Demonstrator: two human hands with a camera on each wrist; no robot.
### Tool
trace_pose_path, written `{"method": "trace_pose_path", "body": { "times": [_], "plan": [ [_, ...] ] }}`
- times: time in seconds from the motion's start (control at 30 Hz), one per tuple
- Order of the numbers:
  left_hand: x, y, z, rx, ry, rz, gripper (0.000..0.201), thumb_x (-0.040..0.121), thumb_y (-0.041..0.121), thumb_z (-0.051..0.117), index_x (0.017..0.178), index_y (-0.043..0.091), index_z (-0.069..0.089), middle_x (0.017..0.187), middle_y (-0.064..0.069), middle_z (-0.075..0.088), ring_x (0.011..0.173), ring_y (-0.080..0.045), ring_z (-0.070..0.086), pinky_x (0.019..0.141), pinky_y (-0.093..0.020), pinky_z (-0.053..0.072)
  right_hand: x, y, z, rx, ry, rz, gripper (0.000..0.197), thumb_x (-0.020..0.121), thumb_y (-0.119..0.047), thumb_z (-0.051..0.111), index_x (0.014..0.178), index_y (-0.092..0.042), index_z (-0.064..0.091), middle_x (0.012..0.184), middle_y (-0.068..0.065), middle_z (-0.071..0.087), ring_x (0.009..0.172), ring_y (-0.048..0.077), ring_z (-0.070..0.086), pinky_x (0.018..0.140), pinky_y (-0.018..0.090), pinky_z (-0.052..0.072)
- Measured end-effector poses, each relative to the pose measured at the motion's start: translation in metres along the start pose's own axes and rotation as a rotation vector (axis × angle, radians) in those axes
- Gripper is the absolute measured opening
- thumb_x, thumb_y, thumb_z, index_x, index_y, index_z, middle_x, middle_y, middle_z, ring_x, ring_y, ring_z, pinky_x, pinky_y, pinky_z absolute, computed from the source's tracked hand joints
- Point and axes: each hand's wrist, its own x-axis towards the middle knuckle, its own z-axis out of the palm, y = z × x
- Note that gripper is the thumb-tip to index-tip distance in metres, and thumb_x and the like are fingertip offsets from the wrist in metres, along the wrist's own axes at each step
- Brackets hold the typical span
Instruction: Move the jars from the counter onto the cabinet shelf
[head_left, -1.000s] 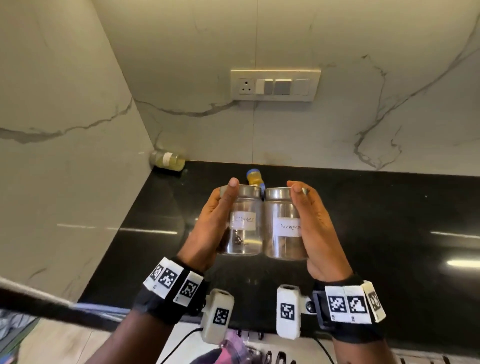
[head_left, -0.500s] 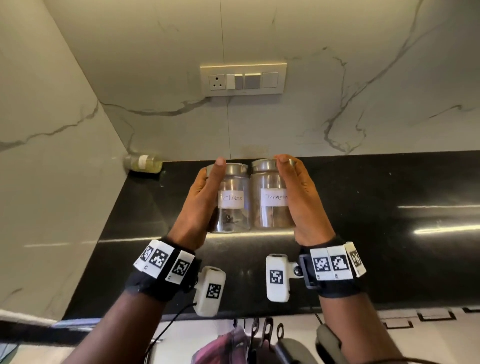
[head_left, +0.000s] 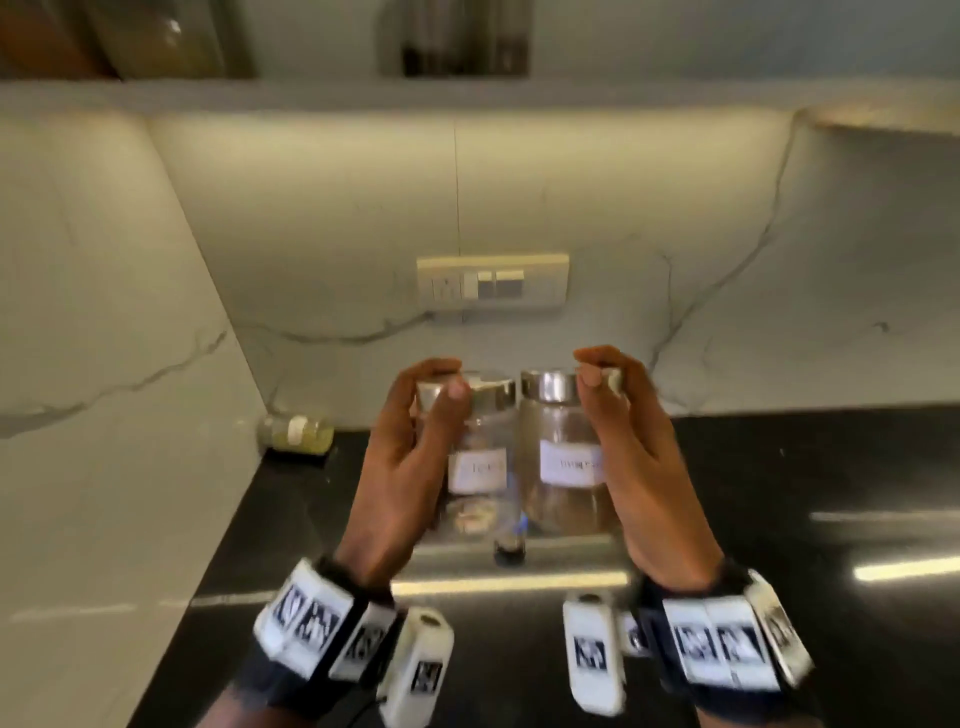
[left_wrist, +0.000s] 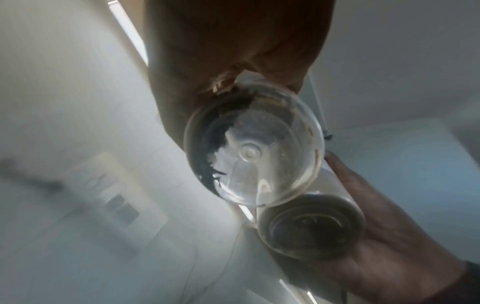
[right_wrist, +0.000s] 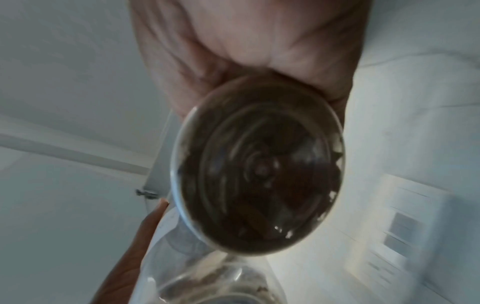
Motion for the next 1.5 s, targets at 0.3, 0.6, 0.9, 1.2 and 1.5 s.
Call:
{"method": "trace_pose_path", "body": {
  "times": [0.3, 0.6, 0.9, 1.2, 1.5],
  "plan": [
    [0.083, 0.192, -0.028, 0.328, 0.046, 0.830, 0.042, 0.105, 0.039, 0.045, 0.133, 0.007, 0.047, 0.110, 0.005, 0.060, 0.099, -0.002, 0.064, 0.082, -0.017, 0.052, 0.075, -0.183, 0.037, -0.221, -0.174, -0.846, 0.049, 0.101, -0.034, 0.051, 0.138, -0.006, 0.035, 0.122, 0.020, 0.058, 0.102, 0.025, 0.068, 0.089, 0.031, 0.054],
    [0.230, 0.218, -0.034, 0.584, 0.112, 0.489, 0.041, 0.103, 0.054, 0.042, 0.122, 0.018, 0.042, 0.091, 0.007, 0.053, 0.074, -0.010, 0.054, 0.069, -0.033, 0.050, 0.242, -0.202, 0.075, -0.356, -0.119, -0.537, 0.049, 0.097, -0.051, 0.059, 0.128, -0.022, 0.036, 0.107, 0.000, 0.049, 0.100, 0.022, 0.070, 0.089, 0.046, 0.061],
    [0.252, 0.207, -0.033, 0.750, 0.129, 0.432, 0.056, 0.108, 0.040, 0.039, 0.157, 0.022, 0.019, 0.146, -0.014, 0.054, 0.115, -0.027, 0.064, 0.083, -0.025, 0.045, 0.264, -0.185, 0.076, -0.780, 0.017, -0.495, 0.058, 0.107, -0.041, 0.043, 0.159, -0.019, 0.026, 0.140, 0.011, 0.054, 0.123, 0.031, 0.061, 0.095, 0.036, 0.053],
    [0.239, 0.146, -0.062, 0.919, 0.221, 0.719, 0.025, 0.104, 0.024, 0.053, 0.128, 0.025, 0.048, 0.132, 0.003, 0.041, 0.117, -0.013, 0.051, 0.095, -0.025, 0.054, 0.236, -0.134, 0.057, -1.186, 0.224, -0.889, 0.024, 0.102, -0.033, 0.054, 0.118, -0.017, 0.062, 0.128, 0.006, 0.055, 0.109, 0.021, 0.059, 0.079, 0.026, 0.059],
    [0.243, 0.150, -0.053, 1.355, 0.165, 0.571, 0.040, 0.105, 0.034, 0.036, 0.141, 0.031, 0.051, 0.132, 0.008, 0.065, 0.107, -0.014, 0.063, 0.085, -0.027, 0.051, 0.251, -0.137, 0.059, -1.514, -0.028, -0.636, 0.049, 0.104, -0.047, 0.023, 0.136, -0.036, 0.058, 0.152, -0.015, 0.049, 0.091, 0.014, 0.066, 0.073, 0.032, 0.057]
  ]
}}
